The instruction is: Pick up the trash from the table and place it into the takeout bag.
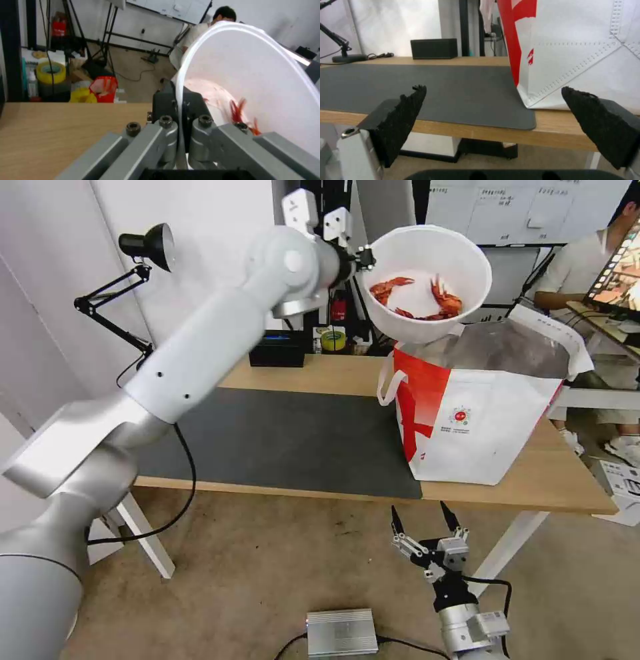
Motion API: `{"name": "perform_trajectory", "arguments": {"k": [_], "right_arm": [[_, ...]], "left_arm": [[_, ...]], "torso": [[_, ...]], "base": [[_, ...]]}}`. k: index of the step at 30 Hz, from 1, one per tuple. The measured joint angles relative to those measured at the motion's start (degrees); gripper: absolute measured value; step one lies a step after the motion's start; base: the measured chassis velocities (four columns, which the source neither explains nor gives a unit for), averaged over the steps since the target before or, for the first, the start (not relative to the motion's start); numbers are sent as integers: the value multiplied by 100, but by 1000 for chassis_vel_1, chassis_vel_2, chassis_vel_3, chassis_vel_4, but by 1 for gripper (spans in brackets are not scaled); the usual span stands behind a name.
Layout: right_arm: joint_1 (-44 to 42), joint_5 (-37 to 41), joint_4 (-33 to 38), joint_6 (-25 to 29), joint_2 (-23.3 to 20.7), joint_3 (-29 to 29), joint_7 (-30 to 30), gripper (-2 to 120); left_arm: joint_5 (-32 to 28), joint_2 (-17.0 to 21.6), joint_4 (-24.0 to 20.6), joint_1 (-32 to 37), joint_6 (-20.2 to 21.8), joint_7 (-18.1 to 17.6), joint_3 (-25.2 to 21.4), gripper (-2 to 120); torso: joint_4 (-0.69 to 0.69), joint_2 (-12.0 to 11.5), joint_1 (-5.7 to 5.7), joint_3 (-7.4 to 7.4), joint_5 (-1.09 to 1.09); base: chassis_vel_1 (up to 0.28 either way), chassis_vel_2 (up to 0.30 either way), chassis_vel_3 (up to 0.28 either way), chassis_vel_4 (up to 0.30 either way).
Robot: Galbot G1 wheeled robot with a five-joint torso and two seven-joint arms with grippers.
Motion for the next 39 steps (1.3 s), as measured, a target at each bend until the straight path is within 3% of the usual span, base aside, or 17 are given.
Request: {"name": "perform_trajectory", "arguments": {"k": [15, 30, 39], "right_arm": [[0, 0, 0, 0, 1, 0, 0, 100], [0, 0, 0, 0, 0, 0, 0, 100], [0, 0, 0, 0, 0, 0, 0, 100]], "left_arm": [[214, -225, 23, 301, -135, -53, 148, 0], [373, -806, 177, 380, -413, -335, 482, 0], [563, -853, 253, 451, -562, -412, 648, 0]], "torso": [[0, 1, 0, 0, -1], [0, 1, 0, 0, 0], [1, 1, 0, 0, -1]], "base": [[0, 0, 0, 0], [0, 0, 0, 0], [0, 0, 0, 0]]}}
